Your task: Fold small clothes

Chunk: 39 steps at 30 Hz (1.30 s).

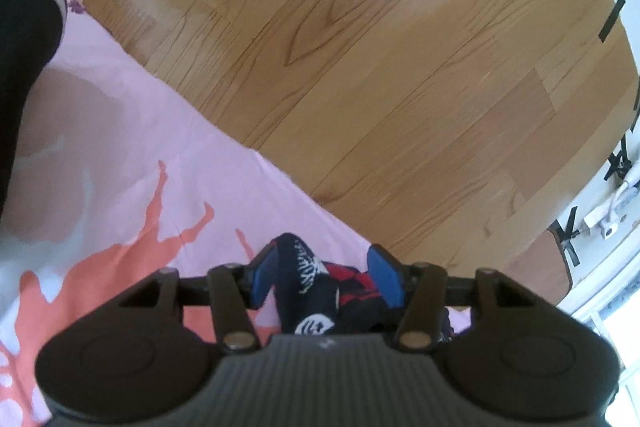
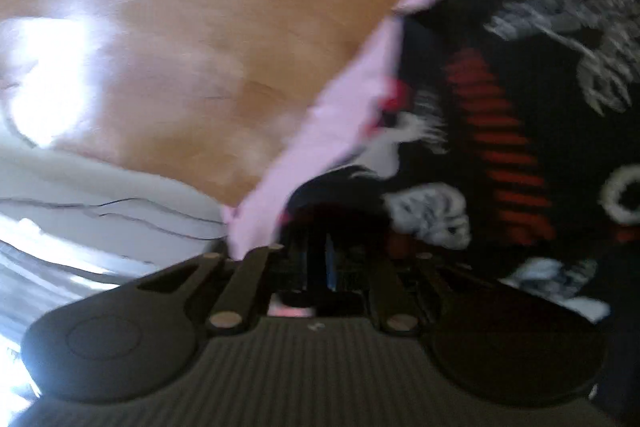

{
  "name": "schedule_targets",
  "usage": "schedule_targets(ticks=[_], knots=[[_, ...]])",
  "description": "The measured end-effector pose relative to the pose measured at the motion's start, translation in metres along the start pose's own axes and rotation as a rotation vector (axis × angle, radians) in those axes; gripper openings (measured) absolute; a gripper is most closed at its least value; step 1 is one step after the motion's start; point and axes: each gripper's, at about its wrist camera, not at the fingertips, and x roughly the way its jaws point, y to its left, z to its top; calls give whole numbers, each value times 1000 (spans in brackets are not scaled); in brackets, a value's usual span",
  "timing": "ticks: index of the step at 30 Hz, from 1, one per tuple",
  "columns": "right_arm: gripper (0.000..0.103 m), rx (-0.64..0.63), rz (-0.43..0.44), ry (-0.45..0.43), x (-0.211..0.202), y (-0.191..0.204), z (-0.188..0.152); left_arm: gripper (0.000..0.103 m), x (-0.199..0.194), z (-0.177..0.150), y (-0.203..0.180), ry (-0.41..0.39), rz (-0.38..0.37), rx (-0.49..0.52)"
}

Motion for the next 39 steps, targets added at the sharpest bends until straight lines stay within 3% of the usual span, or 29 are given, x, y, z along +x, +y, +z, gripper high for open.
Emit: schedule_targets(ticks=[3, 8, 10, 17, 20, 22, 24, 25, 26, 27, 29, 32, 33, 34, 38, 39], knots=[[38, -49, -26, -14, -20, -2, -1, 52, 3, -2, 1, 27, -21, -25], [44, -200, -49, 6, -31, 18, -19, 52, 4, -4, -1, 41, -23, -25], [44, -289, -59, -30, -32, 34, -30, 52, 0, -2, 3, 23, -16, -44], [44, -1027, -260, -266, -41, 122, -82, 52, -9, 6, 10, -3, -21, -123], [57, -1371, -410, -186, -34, 126, -91, 52, -14, 8, 9, -14, -21, -131], [58, -1579, -527, -114, -20, 117, -97, 52, -19, 10, 9, -27, -33, -141], [56, -1695, -613, -55, -6, 105, -100, 53, -23, 12, 9, -39, -42, -140], [55, -1709, -627, -34, 1, 101, -98, 54, -25, 13, 9, -46, -39, -139], [41, -1693, -626, -18, 6, 98, -94, 54, -27, 14, 11, -55, -34, -142], [7, -1647, -622, -22, 15, 99, -89, 54, -29, 16, 13, -64, -26, -151], [9, -1418, -540, -82, 9, 111, -69, 54, -32, 18, 19, -81, -16, -181], [9, -975, -369, -319, -24, 115, -34, 54, -33, 20, 27, -89, -15, -217], [9, -881, -348, -348, -31, 108, -30, 54, -31, 19, 27, -83, -16, -217], [10, -850, -346, -332, -31, 102, -34, 55, -29, 18, 25, -71, -19, -208], [14, -983, -384, -81, -14, 73, -72, 61, -13, 13, 11, 17, -33, -111], [16, -980, -383, -60, -14, 68, -75, 61, -7, 9, 7, 43, -36, -82]])
